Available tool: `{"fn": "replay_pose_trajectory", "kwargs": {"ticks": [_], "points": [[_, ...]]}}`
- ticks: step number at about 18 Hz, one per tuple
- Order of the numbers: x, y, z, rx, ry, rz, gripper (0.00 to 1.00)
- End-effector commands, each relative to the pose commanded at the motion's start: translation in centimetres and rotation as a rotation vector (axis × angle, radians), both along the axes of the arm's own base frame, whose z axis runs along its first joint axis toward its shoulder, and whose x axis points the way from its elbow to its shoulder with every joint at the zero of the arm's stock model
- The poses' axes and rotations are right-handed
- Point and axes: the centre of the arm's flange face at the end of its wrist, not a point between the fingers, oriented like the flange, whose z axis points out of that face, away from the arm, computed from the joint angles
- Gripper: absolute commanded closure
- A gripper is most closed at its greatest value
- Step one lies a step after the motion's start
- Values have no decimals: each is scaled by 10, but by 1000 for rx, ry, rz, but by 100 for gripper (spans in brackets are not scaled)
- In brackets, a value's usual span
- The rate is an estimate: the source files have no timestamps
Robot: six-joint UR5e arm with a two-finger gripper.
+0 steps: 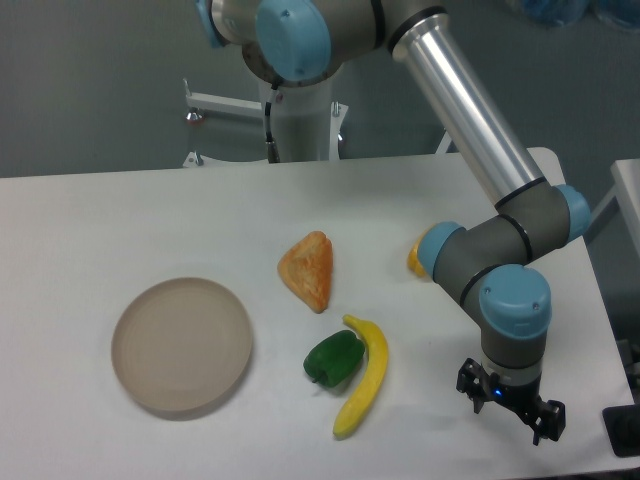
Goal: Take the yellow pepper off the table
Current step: 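Move the gripper up and over the small yellow pepper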
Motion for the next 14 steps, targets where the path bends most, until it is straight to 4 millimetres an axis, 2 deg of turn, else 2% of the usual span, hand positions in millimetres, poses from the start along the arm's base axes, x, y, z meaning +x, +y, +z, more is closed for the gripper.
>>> {"fn": "replay_pose_trajectory", "kwargs": {"ticks": [6,9,14], "points": [[4,-5,15,-4,4,2,0],[12,-15,26,-27,-16,6,0],[27,-67,52,-141,-127,34,0]]}}
